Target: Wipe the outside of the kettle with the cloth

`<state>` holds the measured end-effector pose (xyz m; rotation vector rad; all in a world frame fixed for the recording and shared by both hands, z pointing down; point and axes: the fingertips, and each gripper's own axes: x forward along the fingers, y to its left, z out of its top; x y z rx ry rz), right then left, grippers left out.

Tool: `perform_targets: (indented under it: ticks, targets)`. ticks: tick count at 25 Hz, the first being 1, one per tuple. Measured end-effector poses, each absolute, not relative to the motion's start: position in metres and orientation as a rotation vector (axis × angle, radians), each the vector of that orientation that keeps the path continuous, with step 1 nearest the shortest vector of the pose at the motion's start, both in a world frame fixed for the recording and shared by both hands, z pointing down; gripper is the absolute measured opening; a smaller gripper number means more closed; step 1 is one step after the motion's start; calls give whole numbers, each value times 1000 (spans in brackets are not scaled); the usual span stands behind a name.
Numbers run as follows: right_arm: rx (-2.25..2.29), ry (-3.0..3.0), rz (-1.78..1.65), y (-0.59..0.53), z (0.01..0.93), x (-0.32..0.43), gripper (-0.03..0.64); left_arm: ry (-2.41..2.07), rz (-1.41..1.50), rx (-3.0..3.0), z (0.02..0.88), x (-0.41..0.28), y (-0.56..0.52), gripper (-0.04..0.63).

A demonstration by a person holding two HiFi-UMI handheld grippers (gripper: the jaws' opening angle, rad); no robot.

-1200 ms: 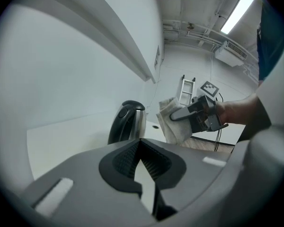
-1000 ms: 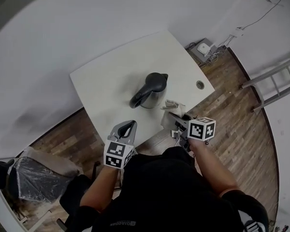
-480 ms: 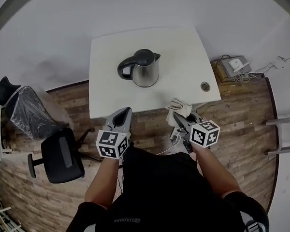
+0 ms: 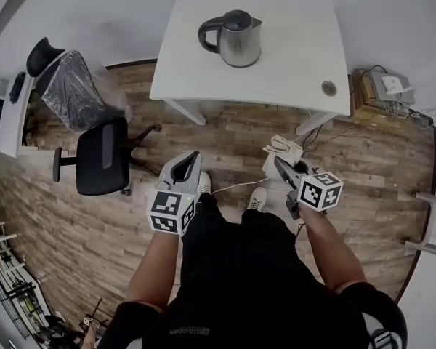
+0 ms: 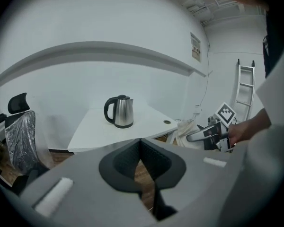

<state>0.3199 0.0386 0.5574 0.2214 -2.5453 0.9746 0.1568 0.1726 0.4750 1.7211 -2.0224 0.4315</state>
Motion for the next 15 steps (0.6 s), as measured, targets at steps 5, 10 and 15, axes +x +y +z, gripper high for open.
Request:
perform_targets:
  ticks: [5, 10, 15]
  targets:
    - [191, -2571, 1100, 59, 543, 313, 98, -1993, 446, 1772, 472, 171, 195, 8]
    - [255, -2680, 911, 94, 493, 296, 98, -1926, 363, 1918, 455, 165, 215, 8]
    - [397, -2723, 805, 159, 462, 283, 98, -1795, 287, 2041, 448, 147, 239, 8]
